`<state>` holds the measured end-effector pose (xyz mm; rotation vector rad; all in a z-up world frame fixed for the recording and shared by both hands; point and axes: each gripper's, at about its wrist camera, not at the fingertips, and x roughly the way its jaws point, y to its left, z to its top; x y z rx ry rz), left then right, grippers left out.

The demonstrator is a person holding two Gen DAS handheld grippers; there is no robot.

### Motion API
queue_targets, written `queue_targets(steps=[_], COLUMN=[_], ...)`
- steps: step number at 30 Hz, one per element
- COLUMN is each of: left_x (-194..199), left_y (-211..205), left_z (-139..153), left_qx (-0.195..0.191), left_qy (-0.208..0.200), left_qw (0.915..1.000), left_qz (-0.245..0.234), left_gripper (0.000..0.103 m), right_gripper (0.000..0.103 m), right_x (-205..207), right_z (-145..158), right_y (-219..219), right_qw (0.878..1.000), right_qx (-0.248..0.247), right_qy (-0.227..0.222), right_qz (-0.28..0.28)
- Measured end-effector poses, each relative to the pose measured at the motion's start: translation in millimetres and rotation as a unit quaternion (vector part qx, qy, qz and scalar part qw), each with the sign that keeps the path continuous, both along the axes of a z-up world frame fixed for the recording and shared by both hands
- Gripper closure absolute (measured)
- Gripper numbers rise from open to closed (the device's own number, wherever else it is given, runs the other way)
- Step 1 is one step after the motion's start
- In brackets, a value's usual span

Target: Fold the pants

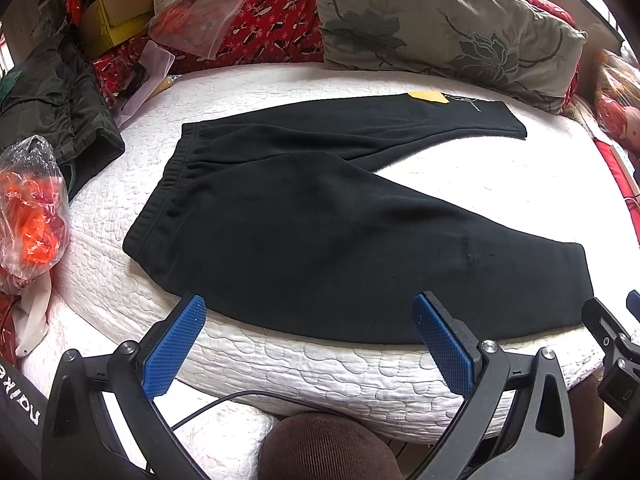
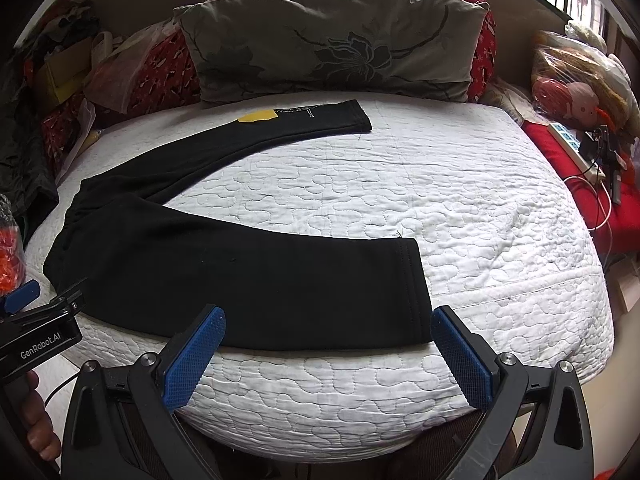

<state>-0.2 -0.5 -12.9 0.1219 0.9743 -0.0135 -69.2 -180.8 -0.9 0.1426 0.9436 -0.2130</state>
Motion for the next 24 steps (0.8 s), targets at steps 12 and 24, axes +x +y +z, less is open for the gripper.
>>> queue_targets(steps=[12, 24], left_x=[3.5, 17.6], left_y=[-2.7, 1.2], left_z=[3.2, 3.7], left_qx=[0.001, 0.001], left_qy=[-0.002, -0.002], left_qw=[1.0, 1.0], left_qz=[-0.001, 0.002], left_gripper=[0.0, 0.0], right_gripper=[0.0, 0.0], right_x=[-0.1, 10.6], right_z=[0.0, 1.4], right_y=[0.4, -1.0], right_qw=[1.0, 1.0], right_qx=[0.0, -0.009], right_qy=[0.001, 0.004], right_qz=[0.001, 0.007])
